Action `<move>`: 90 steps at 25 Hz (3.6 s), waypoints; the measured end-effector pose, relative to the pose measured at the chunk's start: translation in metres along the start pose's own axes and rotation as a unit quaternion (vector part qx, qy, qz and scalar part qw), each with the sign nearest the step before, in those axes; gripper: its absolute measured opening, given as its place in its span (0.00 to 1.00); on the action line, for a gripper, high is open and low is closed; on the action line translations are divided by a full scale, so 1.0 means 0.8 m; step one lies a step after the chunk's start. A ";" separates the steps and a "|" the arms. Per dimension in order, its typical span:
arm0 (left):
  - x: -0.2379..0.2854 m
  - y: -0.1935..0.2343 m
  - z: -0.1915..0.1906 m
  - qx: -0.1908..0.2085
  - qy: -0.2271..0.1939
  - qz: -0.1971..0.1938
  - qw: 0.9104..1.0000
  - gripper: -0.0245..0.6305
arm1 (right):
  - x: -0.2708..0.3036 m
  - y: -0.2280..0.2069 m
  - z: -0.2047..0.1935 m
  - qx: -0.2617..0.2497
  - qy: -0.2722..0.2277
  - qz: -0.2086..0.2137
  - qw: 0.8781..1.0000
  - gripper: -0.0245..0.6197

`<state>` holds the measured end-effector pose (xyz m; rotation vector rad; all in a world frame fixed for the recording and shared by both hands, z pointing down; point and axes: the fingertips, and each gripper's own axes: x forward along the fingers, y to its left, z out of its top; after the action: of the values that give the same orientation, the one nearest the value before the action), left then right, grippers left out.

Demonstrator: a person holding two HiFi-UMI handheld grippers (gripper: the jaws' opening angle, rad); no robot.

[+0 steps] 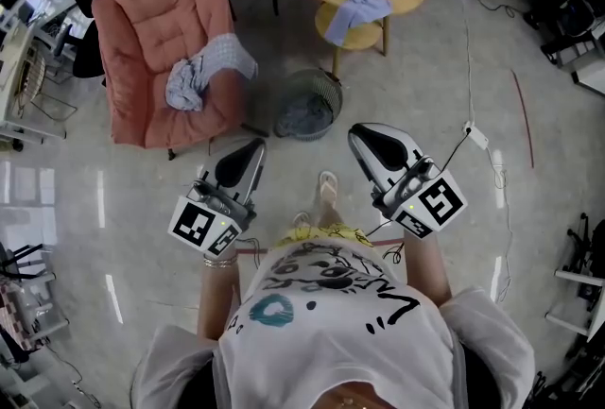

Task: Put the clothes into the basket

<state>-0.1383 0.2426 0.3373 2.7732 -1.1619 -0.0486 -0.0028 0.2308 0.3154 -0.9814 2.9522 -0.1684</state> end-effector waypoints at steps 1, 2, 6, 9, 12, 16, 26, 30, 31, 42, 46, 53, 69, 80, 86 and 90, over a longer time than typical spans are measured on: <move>0.008 0.002 0.001 -0.001 0.000 0.001 1.000 0.06 | 0.003 -0.008 0.002 -0.001 0.000 0.003 1.000 0.09; 0.016 0.005 0.003 -0.001 -0.001 0.003 1.000 0.06 | 0.005 -0.017 0.005 -0.002 -0.001 0.006 1.000 0.09; 0.055 0.022 0.011 0.003 -0.005 0.005 1.000 0.06 | 0.023 -0.054 0.012 -0.001 0.000 0.017 1.000 0.09; 0.081 0.041 0.019 0.005 -0.010 0.008 1.000 0.06 | 0.044 -0.078 0.016 -0.002 0.003 0.029 1.000 0.09; 0.107 0.055 0.025 0.007 -0.014 0.012 1.000 0.06 | 0.060 -0.103 0.021 -0.005 0.005 0.041 0.999 0.09; 0.139 0.066 0.039 0.014 -0.022 0.016 1.000 0.06 | 0.075 -0.134 0.035 -0.012 0.003 0.053 0.998 0.09; 0.177 0.084 0.044 0.019 -0.030 0.037 0.999 0.06 | 0.084 -0.180 0.038 -0.015 0.006 0.063 0.998 0.09; 0.185 0.088 0.035 0.014 -0.024 0.046 0.999 0.06 | 0.081 -0.192 0.030 -0.009 0.012 0.057 0.998 0.09; 0.186 0.088 0.030 0.012 -0.022 0.047 0.999 0.06 | 0.079 -0.195 0.027 -0.007 0.014 0.054 0.998 0.09; 0.218 0.120 0.025 -0.002 -0.010 0.022 1.000 0.06 | 0.104 -0.233 0.025 0.008 0.016 0.021 1.000 0.09; 0.242 0.141 0.031 0.005 -0.003 0.000 1.000 0.06 | 0.122 -0.254 0.028 0.012 0.009 0.000 1.000 0.09; 0.284 0.201 0.046 0.010 0.005 -0.037 0.999 0.06 | 0.166 -0.300 0.046 0.008 0.001 -0.044 0.999 0.09; 0.370 0.285 0.037 -0.011 0.008 -0.119 0.993 0.06 | 0.217 -0.368 0.037 0.022 -0.008 -0.143 0.989 0.09; 0.418 0.288 0.017 -0.015 0.028 -0.136 0.990 0.06 | 0.213 -0.423 0.028 0.025 -0.004 -0.166 0.986 0.09; 0.472 0.287 0.011 -0.016 0.037 -0.132 0.990 0.06 | 0.213 -0.484 0.031 0.020 0.005 -0.153 0.988 0.09; 0.523 0.292 0.007 -0.020 0.041 -0.125 0.991 0.06 | 0.215 -0.542 0.032 0.028 0.010 -0.144 0.989 0.09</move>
<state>-0.0106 -0.2178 0.3724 2.8380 -0.7809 0.0161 0.1192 -0.2194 0.3399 -1.3995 2.7896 -0.2662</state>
